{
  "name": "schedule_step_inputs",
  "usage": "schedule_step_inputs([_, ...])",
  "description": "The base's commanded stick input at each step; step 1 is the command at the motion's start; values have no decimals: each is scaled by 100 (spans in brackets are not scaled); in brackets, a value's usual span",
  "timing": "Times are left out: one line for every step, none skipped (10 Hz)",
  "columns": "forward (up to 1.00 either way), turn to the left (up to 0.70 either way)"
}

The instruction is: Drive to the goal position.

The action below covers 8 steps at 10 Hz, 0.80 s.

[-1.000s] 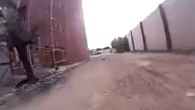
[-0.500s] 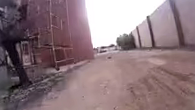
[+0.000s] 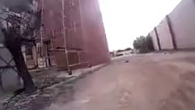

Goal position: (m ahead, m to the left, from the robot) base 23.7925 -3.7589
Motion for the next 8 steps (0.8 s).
schedule_step_inputs([100, 0])
schedule_step_inputs([100, 0])
schedule_step_inputs([100, 0])
schedule_step_inputs([100, 0])
schedule_step_inputs([100, 0])
schedule_step_inputs([100, 0])
schedule_step_inputs([100, -31])
schedule_step_inputs([100, -9])
